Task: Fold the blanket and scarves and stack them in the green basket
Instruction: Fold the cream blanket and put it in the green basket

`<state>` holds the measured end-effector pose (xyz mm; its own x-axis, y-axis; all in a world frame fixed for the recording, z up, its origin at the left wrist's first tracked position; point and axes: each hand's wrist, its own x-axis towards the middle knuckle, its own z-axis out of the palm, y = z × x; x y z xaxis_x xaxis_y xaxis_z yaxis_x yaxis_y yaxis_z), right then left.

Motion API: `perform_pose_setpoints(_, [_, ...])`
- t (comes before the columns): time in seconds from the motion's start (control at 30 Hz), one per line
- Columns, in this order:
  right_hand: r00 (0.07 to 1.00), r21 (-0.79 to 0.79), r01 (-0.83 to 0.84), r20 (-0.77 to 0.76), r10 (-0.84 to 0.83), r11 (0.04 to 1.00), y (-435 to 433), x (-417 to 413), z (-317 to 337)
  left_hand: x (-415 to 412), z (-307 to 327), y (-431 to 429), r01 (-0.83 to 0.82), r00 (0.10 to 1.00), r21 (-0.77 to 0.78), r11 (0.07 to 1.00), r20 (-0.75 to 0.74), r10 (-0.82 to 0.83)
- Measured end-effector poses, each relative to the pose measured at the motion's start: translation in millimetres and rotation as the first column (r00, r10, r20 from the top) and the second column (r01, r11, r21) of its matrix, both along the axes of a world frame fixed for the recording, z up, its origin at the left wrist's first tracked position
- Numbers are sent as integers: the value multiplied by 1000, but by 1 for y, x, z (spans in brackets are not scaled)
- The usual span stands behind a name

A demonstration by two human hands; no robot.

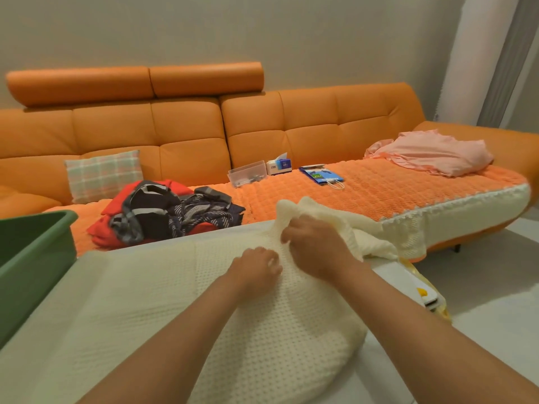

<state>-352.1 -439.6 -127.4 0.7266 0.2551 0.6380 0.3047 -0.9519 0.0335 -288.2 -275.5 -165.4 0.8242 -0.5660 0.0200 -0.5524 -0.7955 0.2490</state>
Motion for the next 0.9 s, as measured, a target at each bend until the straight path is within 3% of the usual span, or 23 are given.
perform_pose_setpoints(0.03, [981,-22,15,-193,-19,1000,7,-3,-6,-3,-5,5,62,997,32,998,-48,-60])
perform_pose_setpoints(0.1, [854,-184,165,-466,-234,969,9,-6,-23,-10,-9,15,79,990,-29,996,-111,-82])
perform_pose_setpoints(0.17, [767,-309,241,-520,-376,920,2,-8,-33,-18,-6,24,12,1000,-102,995,-19,-14])
perform_pose_setpoints(0.27, [729,-339,265,-542,-418,903,0,-8,-34,-34,-3,43,5,974,-72,997,224,12])
perform_pose_setpoints(0.33, [730,-350,233,-553,-401,907,13,-9,-29,-42,-5,61,26,968,-34,999,251,-16])
perform_pose_setpoints(0.43, [776,-340,142,-544,-318,930,45,-15,-19,-56,-4,91,1,985,-66,998,171,10])
perform_pose_setpoints(0.53, [796,-188,63,-583,-163,980,88,-25,-11,-68,4,130,-109,971,-55,992,209,118])
perform_pose_setpoints(0.6, [748,-30,28,-662,-40,999,120,-35,-8,-78,11,162,-235,940,-5,972,255,228])
perform_pose_setpoints(0.7, [673,98,-15,-735,82,995,166,-53,-10,-103,18,215,-433,879,128,892,281,387])
perform_pose_setpoints(0.9, [655,45,-58,-752,72,997,239,-88,-32,-144,18,291,-652,758,254,715,245,604])
